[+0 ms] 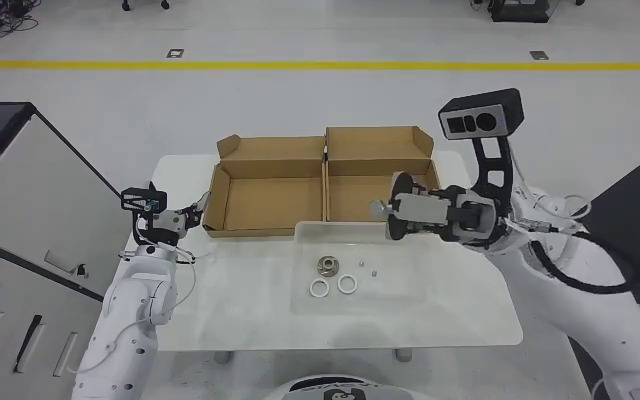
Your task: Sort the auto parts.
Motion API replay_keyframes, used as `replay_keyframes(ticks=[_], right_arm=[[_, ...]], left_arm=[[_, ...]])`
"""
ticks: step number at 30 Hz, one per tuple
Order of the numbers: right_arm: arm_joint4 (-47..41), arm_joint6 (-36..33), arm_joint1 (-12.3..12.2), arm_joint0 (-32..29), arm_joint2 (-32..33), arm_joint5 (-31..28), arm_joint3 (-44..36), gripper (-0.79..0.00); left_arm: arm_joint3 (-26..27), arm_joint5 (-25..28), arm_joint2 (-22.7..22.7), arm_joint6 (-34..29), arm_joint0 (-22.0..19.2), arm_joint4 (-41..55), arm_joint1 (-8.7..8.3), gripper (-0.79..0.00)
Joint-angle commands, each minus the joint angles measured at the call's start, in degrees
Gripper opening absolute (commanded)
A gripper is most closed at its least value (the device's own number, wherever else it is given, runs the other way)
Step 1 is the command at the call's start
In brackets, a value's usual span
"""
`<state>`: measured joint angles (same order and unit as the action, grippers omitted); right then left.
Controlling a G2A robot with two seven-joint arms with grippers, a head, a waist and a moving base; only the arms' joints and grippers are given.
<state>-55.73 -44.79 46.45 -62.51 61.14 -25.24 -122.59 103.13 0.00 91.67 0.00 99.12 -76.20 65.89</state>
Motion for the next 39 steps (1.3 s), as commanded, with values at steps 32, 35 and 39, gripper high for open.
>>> replay_keyframes(ticks=[32,35,39], right_arm=[[-16.4,-5.9,2.1,-4.7,1.8,-2.0,0.1,-0.785],[-16.4,-5.9,2.1,-4.7,1.8,-2.0,0.1,-0.785],[-15.5,-4.7,2.2,-5.1,2.3,-1.5,0.6,-0.785]], left_arm=[[0.0,0.0,0.0,0.0,0.0,0.0,0.0,0.0],[0.0,0.0,0.0,0.0,0.0,0.0,0.0,0.0],[0.0,0.0,0.0,0.0,0.0,0.0,0.0,0.0]])
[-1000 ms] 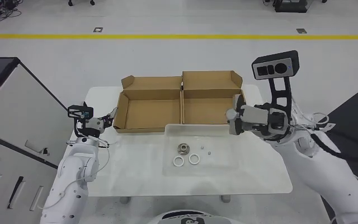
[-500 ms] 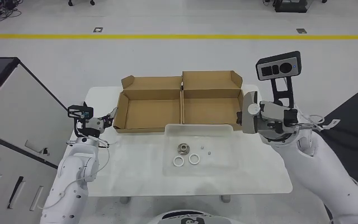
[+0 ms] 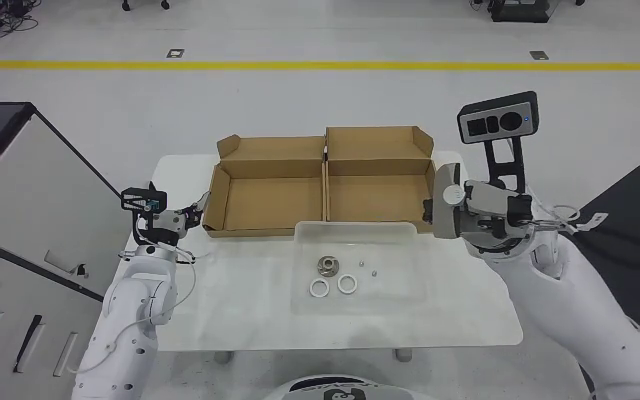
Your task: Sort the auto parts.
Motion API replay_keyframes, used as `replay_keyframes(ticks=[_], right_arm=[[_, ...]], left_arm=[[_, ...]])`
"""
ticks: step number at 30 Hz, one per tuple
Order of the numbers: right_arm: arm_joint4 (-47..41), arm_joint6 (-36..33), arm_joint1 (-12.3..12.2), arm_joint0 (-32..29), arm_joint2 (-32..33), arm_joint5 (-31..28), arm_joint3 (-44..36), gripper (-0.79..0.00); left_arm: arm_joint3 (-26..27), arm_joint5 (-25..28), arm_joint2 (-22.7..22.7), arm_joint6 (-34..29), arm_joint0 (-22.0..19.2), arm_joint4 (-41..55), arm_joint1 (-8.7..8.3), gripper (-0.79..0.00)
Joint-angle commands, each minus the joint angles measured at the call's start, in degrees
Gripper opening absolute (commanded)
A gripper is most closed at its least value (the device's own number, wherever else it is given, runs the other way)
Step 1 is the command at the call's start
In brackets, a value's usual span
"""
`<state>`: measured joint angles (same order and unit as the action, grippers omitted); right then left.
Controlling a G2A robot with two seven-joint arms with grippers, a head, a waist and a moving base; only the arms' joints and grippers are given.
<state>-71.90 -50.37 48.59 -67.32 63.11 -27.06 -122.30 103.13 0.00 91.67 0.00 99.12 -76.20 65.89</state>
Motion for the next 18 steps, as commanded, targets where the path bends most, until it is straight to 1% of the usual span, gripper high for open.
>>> replay_keyframes(ticks=[1,6,10,11,12,14,16,18], right_arm=[[2.1,1.6,0.0,-0.6,1.2,0.7,1.2,-0.785],[9.9,4.7,-0.6,-4.6,7.1,3.9,3.5,-0.785],[17.0,6.0,-1.6,-9.4,14.3,7.8,5.4,-0.785],[20.8,5.9,-2.0,-10.5,16.5,9.4,6.1,-0.785],[22.2,6.1,-2.2,-11.7,18.3,10.7,5.9,-0.785],[28.7,5.8,-2.8,-13.4,22.4,14.1,6.6,-0.785],[32.8,5.7,-3.2,-14.5,25.6,17.2,7.0,-0.785],[41.1,5.1,-3.7,-14.6,28.1,20.9,6.9,-0.785]], left_arm=[[0.0,0.0,0.0,0.0,0.0,0.0,0.0,0.0],[0.0,0.0,0.0,0.0,0.0,0.0,0.0,0.0],[0.0,0.0,0.0,0.0,0.0,0.0,0.0,0.0],[0.0,0.0,0.0,0.0,0.0,0.0,0.0,0.0],[0.0,0.0,0.0,0.0,0.0,0.0,0.0,0.0],[0.0,0.0,0.0,0.0,0.0,0.0,0.0,0.0],[0.0,0.0,0.0,0.0,0.0,0.0,0.0,0.0],[0.0,0.0,0.0,0.0,0.0,0.0,0.0,0.0]])
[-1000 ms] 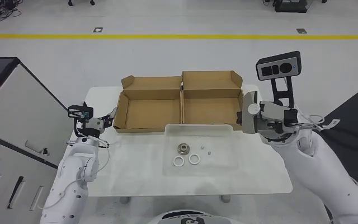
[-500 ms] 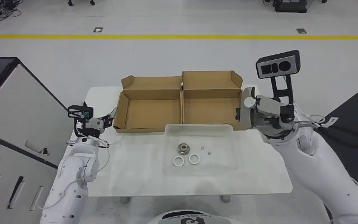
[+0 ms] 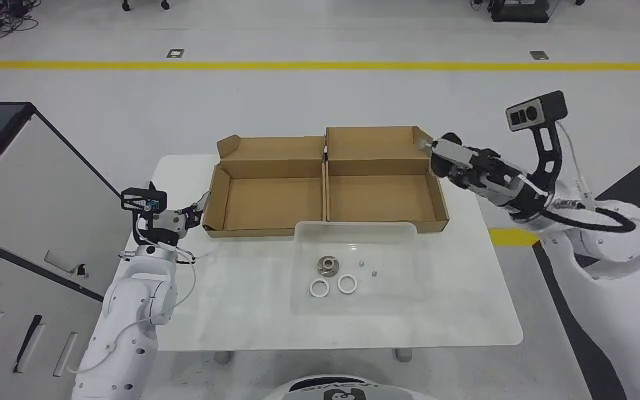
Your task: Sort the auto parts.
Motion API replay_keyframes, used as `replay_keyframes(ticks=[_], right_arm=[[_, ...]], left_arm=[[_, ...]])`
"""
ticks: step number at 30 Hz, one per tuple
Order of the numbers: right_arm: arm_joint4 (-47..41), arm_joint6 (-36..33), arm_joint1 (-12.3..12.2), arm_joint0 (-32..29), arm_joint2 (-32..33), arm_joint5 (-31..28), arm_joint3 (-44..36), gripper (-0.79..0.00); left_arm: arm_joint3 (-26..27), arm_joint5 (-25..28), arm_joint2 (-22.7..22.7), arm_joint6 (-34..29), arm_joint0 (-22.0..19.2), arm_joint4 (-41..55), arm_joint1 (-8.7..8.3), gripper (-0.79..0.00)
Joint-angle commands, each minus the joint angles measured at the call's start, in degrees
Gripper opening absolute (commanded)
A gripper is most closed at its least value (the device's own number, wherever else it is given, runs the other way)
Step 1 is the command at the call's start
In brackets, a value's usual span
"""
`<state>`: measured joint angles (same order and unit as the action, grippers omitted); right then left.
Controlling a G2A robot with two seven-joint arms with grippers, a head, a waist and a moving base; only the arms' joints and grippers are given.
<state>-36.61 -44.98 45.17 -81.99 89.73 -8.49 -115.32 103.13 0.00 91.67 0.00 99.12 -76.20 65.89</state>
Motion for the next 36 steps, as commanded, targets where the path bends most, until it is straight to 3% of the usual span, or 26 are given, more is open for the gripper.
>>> replay_keyframes(ticks=[1,4,8,14,20,28,36], right_arm=[[9.2,-0.6,-0.5,0.3,2.1,4.0,-0.5,-0.785],[23.0,-1.6,-1.1,2.3,2.4,9.3,-1.3,-0.785],[40.1,-4.5,-1.6,7.6,-2.0,12.8,-1.5,-0.785],[59.0,-7.5,-1.0,19.7,-14.1,12.5,3.3,-0.785],[73.1,-10.9,1.3,31.6,-28.1,10.9,10.4,-0.785],[87.9,-14.2,5.9,42.3,-44.1,9.4,23.9,-0.785],[87.5,-13.7,10.9,47.6,-52.2,8.8,37.3,-0.785]], left_arm=[[0.0,0.0,0.0,0.0,0.0,0.0,0.0,0.0],[0.0,0.0,0.0,0.0,0.0,0.0,0.0,0.0],[0.0,0.0,0.0,0.0,0.0,0.0,0.0,0.0],[0.0,0.0,0.0,0.0,0.0,0.0,0.0,0.0],[0.0,0.0,0.0,0.0,0.0,0.0,0.0,0.0],[0.0,0.0,0.0,0.0,0.0,0.0,0.0,0.0],[0.0,0.0,0.0,0.0,0.0,0.0,0.0,0.0]])
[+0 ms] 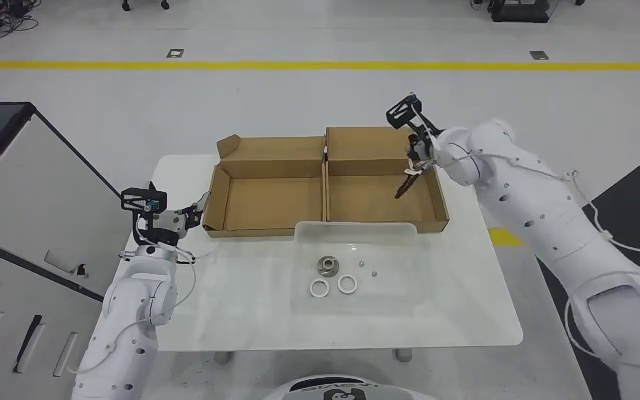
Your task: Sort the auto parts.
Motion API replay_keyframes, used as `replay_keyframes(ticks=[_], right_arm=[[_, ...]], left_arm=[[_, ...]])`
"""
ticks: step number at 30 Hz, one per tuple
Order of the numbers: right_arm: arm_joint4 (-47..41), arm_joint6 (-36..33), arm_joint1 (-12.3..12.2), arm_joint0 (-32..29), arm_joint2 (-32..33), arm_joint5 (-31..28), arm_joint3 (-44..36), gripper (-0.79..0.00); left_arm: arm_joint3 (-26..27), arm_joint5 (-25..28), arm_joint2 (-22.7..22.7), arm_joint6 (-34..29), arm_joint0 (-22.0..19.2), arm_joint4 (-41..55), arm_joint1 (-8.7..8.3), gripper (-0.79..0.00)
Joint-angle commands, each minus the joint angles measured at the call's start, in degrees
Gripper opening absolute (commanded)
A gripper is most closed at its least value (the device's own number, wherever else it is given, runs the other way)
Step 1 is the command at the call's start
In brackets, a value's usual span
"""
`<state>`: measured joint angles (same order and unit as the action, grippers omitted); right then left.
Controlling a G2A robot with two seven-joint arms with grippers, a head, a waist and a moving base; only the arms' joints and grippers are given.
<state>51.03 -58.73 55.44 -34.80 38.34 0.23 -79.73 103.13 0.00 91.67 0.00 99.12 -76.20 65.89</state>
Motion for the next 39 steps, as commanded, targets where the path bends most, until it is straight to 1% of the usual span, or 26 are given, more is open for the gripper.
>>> replay_keyframes(ticks=[1,9,16,23,36,37,39], right_arm=[[-0.4,-0.2,1.2,0.7,-1.7,0.1,3.3,-0.785],[-0.6,0.4,4.9,0.9,-6.6,-0.6,13.3,-0.785],[-1.0,0.7,7.2,0.2,-8.4,-0.7,18.2,-0.785],[-1.2,-0.2,8.7,-0.4,-8.8,-0.9,21.4,-0.785],[-2.6,-1.2,10.1,-1.2,-7.1,-1.3,26.2,-0.785],[-2.6,-1.1,10.2,-1.3,-7.0,-1.3,26.4,-0.776],[-2.5,-1.1,10.4,-1.4,-6.9,-1.4,26.7,-0.523]], left_arm=[[0.0,0.0,0.0,0.0,0.0,0.0,0.0,0.0],[0.0,0.0,0.0,0.0,0.0,0.0,0.0,0.0],[0.0,0.0,0.0,0.0,0.0,0.0,0.0,0.0],[0.0,0.0,0.0,0.0,0.0,0.0,0.0,0.0],[0.0,0.0,0.0,0.0,0.0,0.0,0.0,0.0],[0.0,0.0,0.0,0.0,0.0,0.0,0.0,0.0],[0.0,0.0,0.0,0.0,0.0,0.0,0.0,0.0]])
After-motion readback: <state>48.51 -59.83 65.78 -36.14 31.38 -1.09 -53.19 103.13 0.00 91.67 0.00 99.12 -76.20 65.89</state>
